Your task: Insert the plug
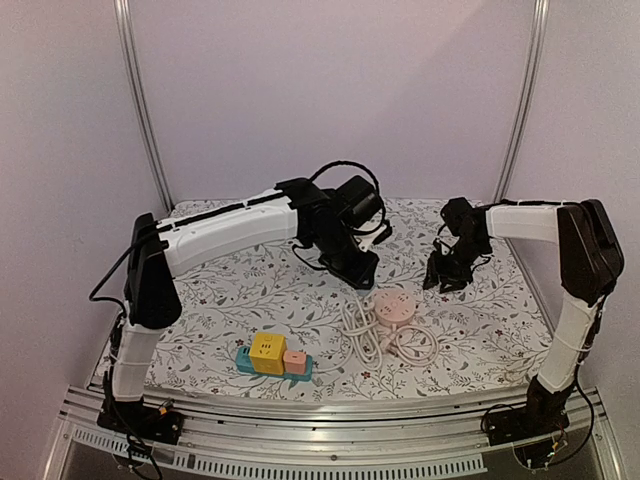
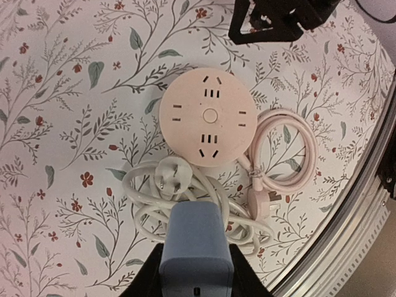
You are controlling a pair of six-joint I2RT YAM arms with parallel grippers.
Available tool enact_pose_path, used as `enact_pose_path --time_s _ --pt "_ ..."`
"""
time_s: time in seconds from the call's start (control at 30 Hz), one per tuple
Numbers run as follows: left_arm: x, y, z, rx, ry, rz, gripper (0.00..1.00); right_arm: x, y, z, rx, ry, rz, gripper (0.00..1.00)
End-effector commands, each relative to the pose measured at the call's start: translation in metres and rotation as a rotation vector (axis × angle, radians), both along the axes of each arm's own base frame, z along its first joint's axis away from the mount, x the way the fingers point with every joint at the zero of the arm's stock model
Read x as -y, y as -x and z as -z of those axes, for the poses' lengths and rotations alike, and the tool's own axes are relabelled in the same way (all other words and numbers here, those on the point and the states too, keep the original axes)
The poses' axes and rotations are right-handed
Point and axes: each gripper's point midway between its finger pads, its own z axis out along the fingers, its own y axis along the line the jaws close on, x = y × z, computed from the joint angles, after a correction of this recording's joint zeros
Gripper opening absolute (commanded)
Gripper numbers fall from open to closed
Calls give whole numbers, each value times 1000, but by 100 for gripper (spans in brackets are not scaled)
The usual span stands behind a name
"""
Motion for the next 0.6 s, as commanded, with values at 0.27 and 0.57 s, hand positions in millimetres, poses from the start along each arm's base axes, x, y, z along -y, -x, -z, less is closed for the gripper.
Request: enact_pose_path --time_s 0.27,0.57 --pt "-26 15 -35 34 11 -10 0 -48 6 25 -30 -8 -194 44" --pt "-34 15 -40 46 -12 2 0 -89 31 32 -41 -15 -348 43"
